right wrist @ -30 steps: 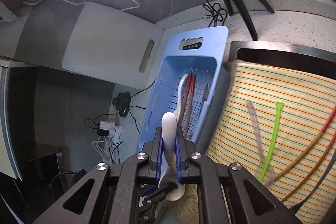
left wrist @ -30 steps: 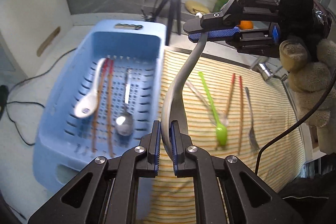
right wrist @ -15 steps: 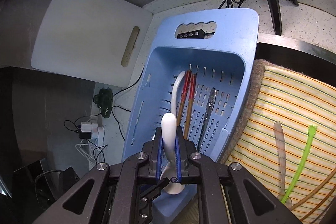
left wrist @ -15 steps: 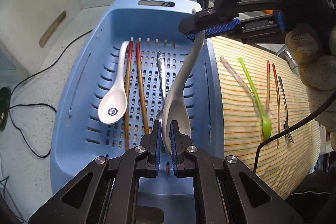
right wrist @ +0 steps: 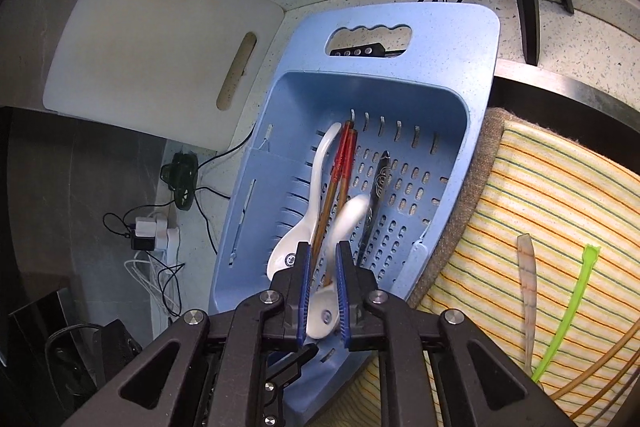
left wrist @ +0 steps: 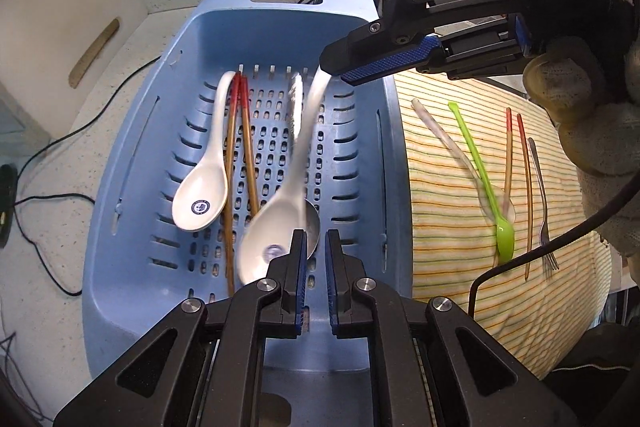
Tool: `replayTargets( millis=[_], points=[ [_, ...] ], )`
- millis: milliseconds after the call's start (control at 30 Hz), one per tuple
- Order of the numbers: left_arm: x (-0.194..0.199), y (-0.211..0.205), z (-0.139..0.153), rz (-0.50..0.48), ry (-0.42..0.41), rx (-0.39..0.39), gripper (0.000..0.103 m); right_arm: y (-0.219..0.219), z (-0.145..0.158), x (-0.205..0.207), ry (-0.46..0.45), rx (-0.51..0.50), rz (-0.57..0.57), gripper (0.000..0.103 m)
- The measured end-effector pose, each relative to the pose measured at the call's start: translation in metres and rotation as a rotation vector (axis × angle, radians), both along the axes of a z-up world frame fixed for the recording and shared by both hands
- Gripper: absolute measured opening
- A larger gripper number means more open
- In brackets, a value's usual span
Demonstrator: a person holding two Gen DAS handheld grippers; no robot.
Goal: Organize utensils
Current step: 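Open the left gripper to drop the white spoon, withdraw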
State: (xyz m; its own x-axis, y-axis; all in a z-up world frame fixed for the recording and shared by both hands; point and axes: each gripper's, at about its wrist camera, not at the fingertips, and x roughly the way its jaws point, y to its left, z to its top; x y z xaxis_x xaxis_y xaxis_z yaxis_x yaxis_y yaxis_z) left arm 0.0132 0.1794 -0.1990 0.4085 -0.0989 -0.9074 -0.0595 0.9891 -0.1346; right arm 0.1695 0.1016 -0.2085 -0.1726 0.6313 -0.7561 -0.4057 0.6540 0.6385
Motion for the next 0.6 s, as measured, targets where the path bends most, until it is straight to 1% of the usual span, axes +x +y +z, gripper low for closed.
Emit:
replayTargets(
  millis=[33, 67, 100, 200, 300, 367, 400, 433, 467, 533, 600],
  points=[
    [0.000, 0.001, 0.001, 0.004, -0.001, 0.002, 0.010, -0.001, 0.002, 0.000, -0.006, -0.001, -0.002, 0.014],
    [-0.001, 0.002, 0.002, 0.016, -0.003, 0.004, 0.016, -0.003, 0.004, -0.001, -0.016, 0.001, -0.002, 0.017],
    [-0.002, 0.003, 0.004, 0.024, -0.005, 0.004, 0.017, -0.005, 0.007, -0.001, -0.025, 0.003, -0.002, 0.020],
    [-0.006, 0.007, 0.010, 0.060, -0.017, -0.003, 0.019, -0.011, 0.014, -0.002, -0.051, 0.013, 0.005, 0.025],
    [-0.011, 0.006, 0.016, 0.080, -0.035, -0.016, 0.030, -0.019, 0.022, -0.005, -0.075, 0.023, 0.006, 0.027],
    [-0.015, 0.000, 0.022, 0.080, -0.052, -0.018, 0.038, -0.025, 0.026, -0.007, -0.085, 0.029, 0.006, 0.028],
    [-0.017, -0.004, 0.025, 0.077, -0.060, -0.018, 0.041, -0.028, 0.029, -0.008, -0.092, 0.032, 0.005, 0.029],
    [-0.019, -0.008, 0.027, 0.075, -0.068, -0.017, 0.046, -0.033, 0.031, -0.009, -0.104, 0.036, 0.003, 0.030],
    [-0.021, -0.014, 0.030, 0.073, -0.080, -0.016, 0.048, -0.039, 0.034, -0.011, -0.121, 0.036, 0.001, 0.032],
    [-0.024, -0.023, 0.033, 0.072, -0.094, -0.019, 0.048, -0.050, 0.040, -0.016, -0.160, 0.028, 0.006, 0.035],
    [-0.029, -0.034, 0.034, 0.074, -0.092, -0.030, 0.054, -0.067, 0.046, -0.021, -0.208, 0.020, 0.012, 0.038]
  ],
)
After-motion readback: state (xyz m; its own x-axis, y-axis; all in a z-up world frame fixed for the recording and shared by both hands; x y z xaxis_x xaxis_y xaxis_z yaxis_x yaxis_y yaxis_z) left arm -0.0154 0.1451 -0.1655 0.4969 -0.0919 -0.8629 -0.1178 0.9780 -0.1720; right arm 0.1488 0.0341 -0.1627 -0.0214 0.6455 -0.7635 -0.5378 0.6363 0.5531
